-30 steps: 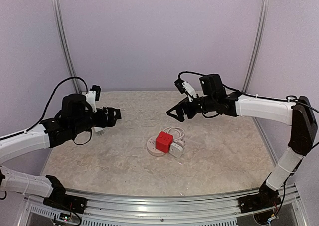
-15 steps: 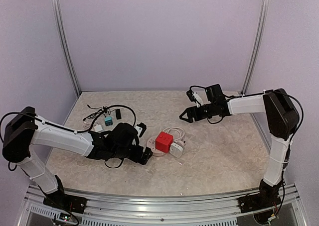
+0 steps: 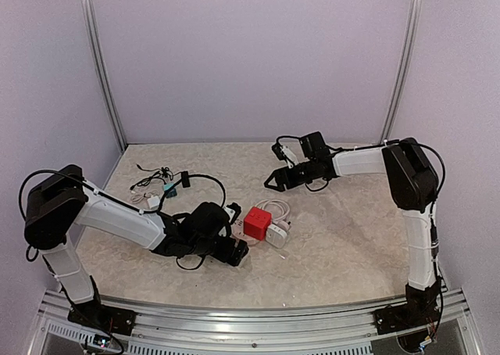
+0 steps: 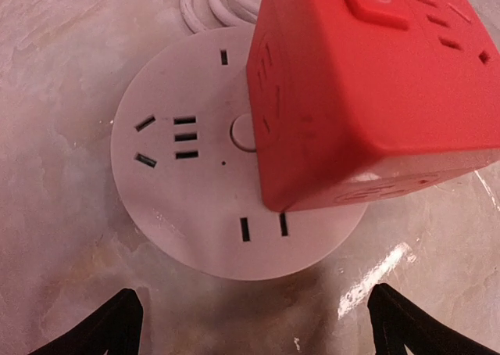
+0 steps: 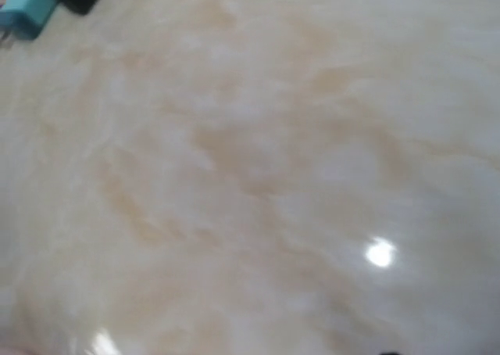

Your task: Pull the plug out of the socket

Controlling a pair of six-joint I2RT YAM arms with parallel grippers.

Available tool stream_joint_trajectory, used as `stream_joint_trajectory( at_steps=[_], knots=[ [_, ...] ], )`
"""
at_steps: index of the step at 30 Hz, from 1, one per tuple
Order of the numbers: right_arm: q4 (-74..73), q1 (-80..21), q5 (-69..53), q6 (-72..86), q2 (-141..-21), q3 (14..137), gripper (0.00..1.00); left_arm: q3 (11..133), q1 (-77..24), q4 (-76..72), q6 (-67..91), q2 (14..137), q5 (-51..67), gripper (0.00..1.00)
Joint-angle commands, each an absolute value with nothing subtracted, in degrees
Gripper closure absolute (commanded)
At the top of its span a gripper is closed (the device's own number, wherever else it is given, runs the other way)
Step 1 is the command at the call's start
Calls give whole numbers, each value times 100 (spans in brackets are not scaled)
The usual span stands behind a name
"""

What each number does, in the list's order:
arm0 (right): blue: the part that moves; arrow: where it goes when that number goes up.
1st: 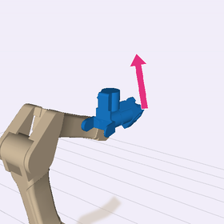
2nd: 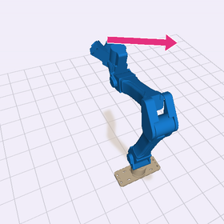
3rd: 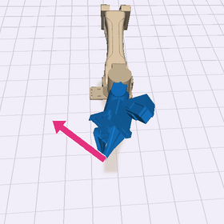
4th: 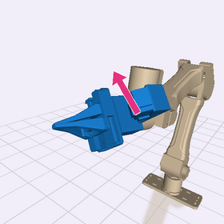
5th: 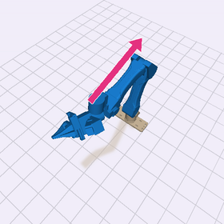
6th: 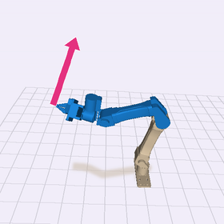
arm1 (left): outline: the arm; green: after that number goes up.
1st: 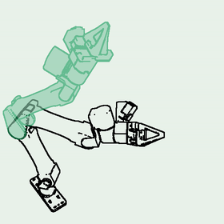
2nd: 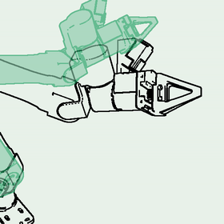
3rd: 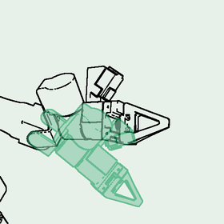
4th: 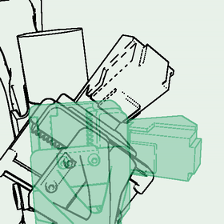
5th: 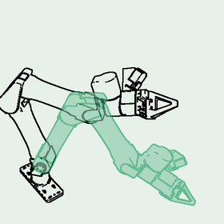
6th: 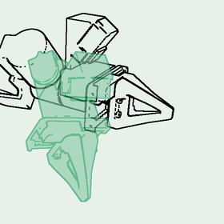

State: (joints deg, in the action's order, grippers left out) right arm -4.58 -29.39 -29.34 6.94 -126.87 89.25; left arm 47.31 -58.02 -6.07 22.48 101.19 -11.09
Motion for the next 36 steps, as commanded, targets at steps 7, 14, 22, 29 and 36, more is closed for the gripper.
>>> stream_joint_trajectory(
  at_steps=[7, 14, 22, 29, 36],
  knots=[
    [-748, -3120, -3055, 512, -13094, 8868, 40, 4877, -5519, -1034, 2400, 10369, -1112, 1],
    [-392, -3121, -2964, 577, -12612, 7770, 45, 5044, -5014, -1072, 2350, 10551, -882, 1],
    [289, -3128, -3067, 925, -11875, 6397, 48, 5563, -4335, -1047, 2243, 10963, -457, 1],
    [815, -3352, -3186, 1258, -11376, 5534, 48, 6173, -3935, -1164, 1874, 11387, 291, 1],
    [1053, -3648, -3222, 1413, -11269, 5164, 49, 6216, -3872, -1206, 1623, 11607, 680, 1]
  ],
)
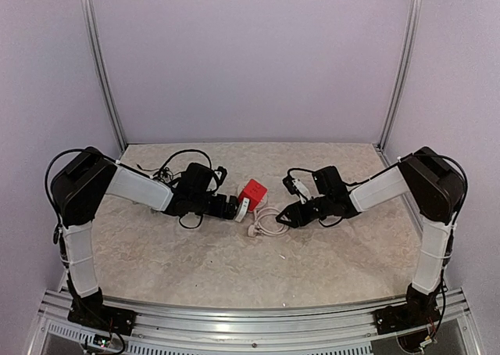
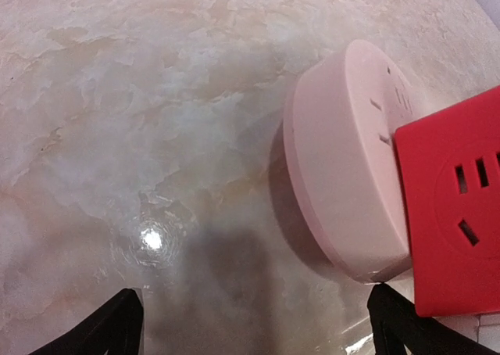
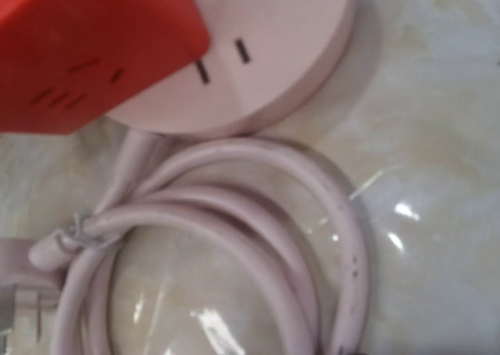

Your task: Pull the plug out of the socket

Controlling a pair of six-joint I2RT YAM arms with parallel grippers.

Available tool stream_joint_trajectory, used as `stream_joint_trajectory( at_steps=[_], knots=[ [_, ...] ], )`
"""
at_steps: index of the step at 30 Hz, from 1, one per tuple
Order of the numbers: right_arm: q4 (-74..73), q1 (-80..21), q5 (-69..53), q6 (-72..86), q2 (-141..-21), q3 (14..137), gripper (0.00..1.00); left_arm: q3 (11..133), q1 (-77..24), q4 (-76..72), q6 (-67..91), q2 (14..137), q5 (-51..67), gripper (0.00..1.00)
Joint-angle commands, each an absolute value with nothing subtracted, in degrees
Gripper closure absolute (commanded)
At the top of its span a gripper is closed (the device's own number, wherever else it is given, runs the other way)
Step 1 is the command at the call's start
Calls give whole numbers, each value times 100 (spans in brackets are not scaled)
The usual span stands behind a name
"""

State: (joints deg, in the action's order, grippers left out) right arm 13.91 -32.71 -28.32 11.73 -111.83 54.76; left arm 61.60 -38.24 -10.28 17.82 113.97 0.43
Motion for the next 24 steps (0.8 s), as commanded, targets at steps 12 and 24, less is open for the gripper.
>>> stream_joint_trajectory(
  at_steps=[12, 24],
  knots=[
    [288, -3717, -2823, 1111, -10485, 5359, 43, 4532, -2742, -1811, 2222, 10479, 909, 1],
    [-668, -3866, -2178, 694, -9886, 6530, 16, 3169, -3620, -2035, 1314, 8224, 930, 2]
  ],
)
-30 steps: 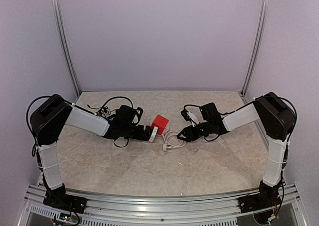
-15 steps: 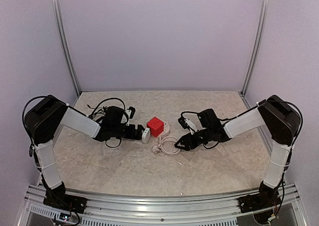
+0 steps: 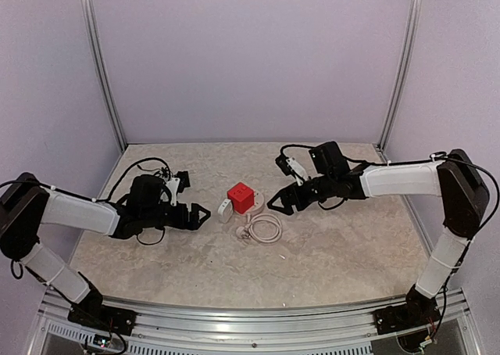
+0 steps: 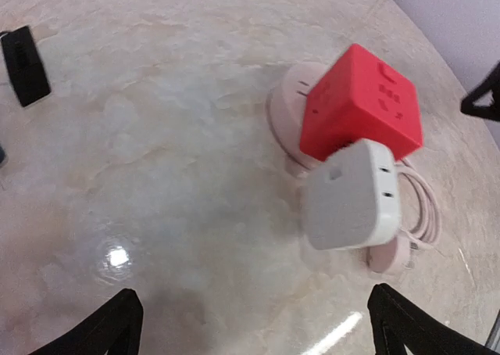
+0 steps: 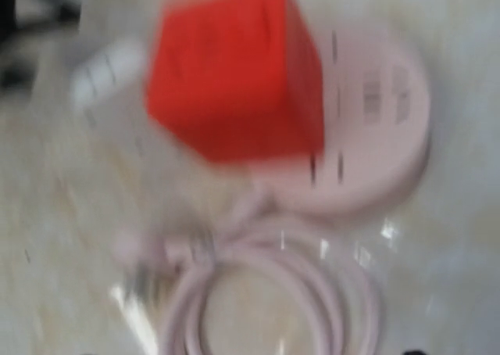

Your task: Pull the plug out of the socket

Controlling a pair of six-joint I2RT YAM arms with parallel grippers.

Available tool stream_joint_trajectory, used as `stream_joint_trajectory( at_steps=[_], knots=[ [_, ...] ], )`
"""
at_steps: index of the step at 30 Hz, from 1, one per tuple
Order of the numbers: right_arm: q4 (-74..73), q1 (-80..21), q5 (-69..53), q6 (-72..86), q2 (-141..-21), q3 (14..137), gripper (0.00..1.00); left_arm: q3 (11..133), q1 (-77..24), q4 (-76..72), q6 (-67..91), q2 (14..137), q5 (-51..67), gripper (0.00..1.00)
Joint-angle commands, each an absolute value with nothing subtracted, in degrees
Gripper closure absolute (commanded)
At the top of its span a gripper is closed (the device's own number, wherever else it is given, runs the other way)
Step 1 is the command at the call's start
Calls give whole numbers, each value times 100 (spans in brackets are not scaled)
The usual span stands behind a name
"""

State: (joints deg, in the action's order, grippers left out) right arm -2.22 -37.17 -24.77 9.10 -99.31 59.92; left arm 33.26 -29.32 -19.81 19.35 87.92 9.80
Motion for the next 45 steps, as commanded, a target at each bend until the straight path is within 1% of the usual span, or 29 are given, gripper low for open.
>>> stream_joint_trajectory(
  at_steps=[1, 6, 11, 14, 22, 28, 35, 45],
  knots=[
    [-767, -3898, -2132, 653, -9983, 6744, 15, 3142, -3746, -2018, 1205, 8153, 966, 4],
    [-1349, -4175, -1669, 379, -10723, 7805, 8, 2977, -3836, -2322, 884, 8055, 1403, 16],
    [-1478, -4318, -1497, 382, -11307, 8463, 6, 3139, -3840, -2549, 524, 8442, 1455, 28],
    [-1602, -4361, -1454, 389, -11621, 8781, 6, 3316, -3839, -2643, 422, 8784, 1366, 33],
    [-1577, -4387, -1485, 443, -12016, 9183, 8, 3834, -3832, -2670, 308, 9460, 1010, 40],
    [-1654, -4386, -1469, 433, -12226, 9396, 12, 4238, -3823, -2569, 310, 9857, 908, 45],
    [-1708, -4416, -1448, 408, -12328, 9452, 12, 4453, -3823, -2435, 355, 10092, 765, 55],
    [-1861, -4417, -1403, 412, -12593, 9659, 14, 4479, -3840, -2435, 394, 10146, 803, 74]
  ],
)
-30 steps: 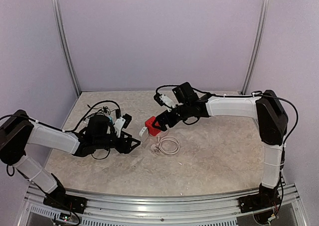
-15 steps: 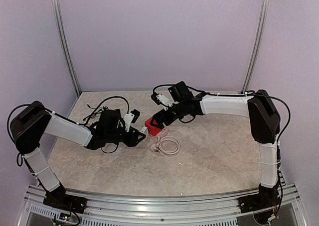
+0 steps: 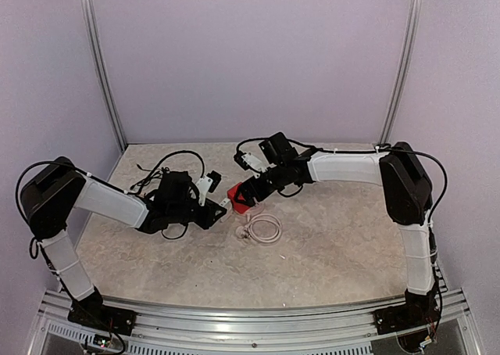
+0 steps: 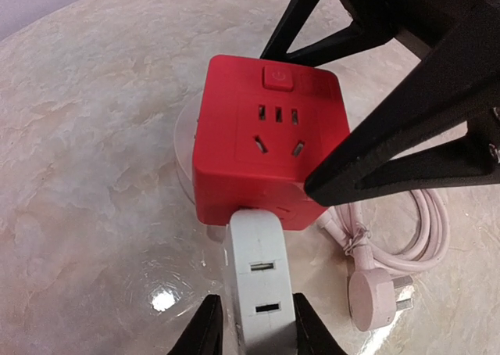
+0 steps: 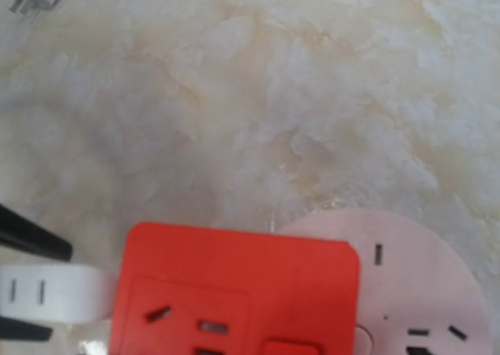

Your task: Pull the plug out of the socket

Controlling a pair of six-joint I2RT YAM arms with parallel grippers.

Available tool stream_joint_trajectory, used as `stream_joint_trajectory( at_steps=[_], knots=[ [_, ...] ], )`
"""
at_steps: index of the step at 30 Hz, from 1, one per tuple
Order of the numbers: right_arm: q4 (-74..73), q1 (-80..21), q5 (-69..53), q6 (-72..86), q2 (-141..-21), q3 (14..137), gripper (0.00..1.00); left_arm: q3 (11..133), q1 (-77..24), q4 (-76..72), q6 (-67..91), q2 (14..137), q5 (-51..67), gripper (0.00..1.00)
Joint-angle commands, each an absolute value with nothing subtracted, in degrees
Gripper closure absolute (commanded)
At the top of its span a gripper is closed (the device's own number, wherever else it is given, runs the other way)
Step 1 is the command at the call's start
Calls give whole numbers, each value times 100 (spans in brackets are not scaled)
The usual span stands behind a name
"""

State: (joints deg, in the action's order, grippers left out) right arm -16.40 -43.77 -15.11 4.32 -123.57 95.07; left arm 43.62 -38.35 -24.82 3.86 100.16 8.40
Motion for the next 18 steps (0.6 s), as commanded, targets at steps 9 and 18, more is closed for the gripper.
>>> stream_joint_trajectory(
  at_steps=[9, 18],
  knots=[
    [-1927, -4430, -1364, 326, -12631, 9616, 27, 4526, -3850, -2308, 461, 10145, 845, 95],
    [-1969, -4430, -1216, 277, -12609, 9553, 48, 4402, -3867, -2005, 588, 9909, 842, 100]
  ],
)
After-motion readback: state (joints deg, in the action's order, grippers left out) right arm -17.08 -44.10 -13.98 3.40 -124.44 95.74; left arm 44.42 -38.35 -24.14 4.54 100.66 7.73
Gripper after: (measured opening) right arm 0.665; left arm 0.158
